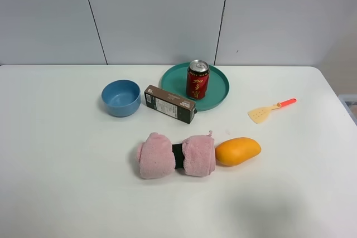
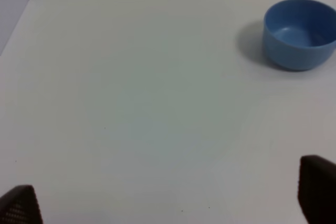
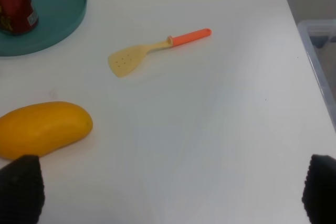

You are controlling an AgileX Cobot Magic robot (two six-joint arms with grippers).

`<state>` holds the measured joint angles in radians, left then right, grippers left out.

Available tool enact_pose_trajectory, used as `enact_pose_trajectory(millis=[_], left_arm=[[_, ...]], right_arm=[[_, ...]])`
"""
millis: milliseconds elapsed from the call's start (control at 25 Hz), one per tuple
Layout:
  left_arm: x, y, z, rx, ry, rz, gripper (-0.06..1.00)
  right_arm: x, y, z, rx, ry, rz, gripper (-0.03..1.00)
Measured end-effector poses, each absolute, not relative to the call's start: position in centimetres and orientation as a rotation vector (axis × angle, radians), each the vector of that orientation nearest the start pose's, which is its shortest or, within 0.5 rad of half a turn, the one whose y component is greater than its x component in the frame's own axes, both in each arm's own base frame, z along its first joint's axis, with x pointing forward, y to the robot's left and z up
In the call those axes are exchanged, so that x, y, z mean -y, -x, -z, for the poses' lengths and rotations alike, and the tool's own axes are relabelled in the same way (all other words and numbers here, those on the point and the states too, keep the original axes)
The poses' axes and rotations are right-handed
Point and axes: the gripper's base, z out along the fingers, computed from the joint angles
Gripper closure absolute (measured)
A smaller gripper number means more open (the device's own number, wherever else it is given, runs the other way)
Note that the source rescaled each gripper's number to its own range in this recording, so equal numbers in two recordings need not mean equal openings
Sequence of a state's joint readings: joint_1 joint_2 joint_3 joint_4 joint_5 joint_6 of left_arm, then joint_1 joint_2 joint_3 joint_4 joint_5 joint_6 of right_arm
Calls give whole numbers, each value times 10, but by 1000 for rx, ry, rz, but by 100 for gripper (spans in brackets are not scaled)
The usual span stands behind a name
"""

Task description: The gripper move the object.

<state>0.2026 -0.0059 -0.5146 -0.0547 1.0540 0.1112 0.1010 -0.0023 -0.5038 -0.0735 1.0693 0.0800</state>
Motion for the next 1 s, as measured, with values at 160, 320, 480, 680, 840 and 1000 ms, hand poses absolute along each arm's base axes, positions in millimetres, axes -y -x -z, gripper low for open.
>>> enact_pose_trajectory(millis=[160,320,480,680,840,1000], left_arm=[[6,6,-282,-2017,89,-134,-6],[6,6,-282,-2017,89,-134,-6],[6,6,-282,-2017,89,-134,-6],[6,6,-282,-2017,89,-134,-6],[6,6,-282,-2017,88,-135,-6],[6,6,-282,-2017,88,-135,-6]], right_arm=[[6,6,-278,-2045,17,-25,-3],[6,6,-278,-2045,17,-25,-3],[6,6,-278,-2045,17,-25,-3],[6,6,-278,-2045,17,-25,-3],[6,6,-278,-2045,17,-25,-3],[6,6,-278,-2045,17,-25,-3]])
